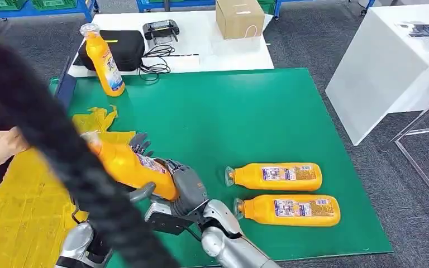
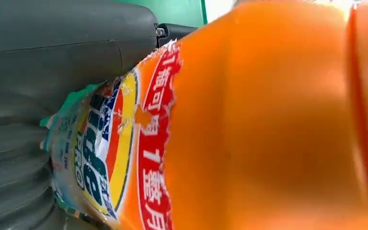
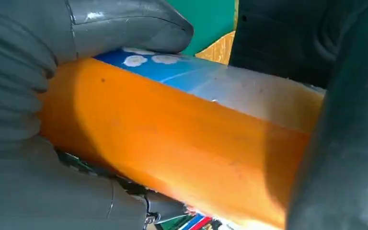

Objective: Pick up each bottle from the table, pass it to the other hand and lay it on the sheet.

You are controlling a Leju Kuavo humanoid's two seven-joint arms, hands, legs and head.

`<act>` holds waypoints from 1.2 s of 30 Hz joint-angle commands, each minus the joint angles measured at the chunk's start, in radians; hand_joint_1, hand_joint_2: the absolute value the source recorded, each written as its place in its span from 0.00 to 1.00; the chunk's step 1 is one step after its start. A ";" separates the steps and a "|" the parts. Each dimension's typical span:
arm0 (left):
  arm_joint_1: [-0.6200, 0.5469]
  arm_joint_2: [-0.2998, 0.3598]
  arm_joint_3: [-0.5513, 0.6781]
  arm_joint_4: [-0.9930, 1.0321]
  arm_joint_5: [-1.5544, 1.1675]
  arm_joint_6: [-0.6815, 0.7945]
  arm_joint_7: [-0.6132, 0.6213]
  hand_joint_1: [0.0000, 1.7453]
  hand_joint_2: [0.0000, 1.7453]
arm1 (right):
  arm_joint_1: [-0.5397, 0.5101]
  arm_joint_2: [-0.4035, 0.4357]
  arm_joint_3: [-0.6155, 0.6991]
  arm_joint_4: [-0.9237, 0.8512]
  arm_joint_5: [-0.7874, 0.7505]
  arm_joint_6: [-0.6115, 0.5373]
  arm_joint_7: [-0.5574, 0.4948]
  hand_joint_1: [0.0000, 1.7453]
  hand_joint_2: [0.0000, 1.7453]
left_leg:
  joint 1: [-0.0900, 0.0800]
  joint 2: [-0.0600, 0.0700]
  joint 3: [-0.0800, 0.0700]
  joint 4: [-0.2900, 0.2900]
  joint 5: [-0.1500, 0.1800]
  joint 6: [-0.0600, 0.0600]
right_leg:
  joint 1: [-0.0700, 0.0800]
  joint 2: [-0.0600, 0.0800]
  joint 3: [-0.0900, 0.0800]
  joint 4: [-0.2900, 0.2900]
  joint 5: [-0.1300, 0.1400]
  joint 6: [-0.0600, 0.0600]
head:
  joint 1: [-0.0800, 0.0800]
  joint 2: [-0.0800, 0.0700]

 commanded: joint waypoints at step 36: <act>-0.062 -0.027 -0.023 0.037 0.005 0.012 -0.027 1.00 1.00 | -0.043 -0.007 0.065 0.181 0.016 -0.002 0.008 1.00 1.00 | 0.002 -0.003 0.005 0.000 -0.002 0.001 | 0.002 -0.005 0.007 -0.002 -0.003 -0.001 | 0.000 0.000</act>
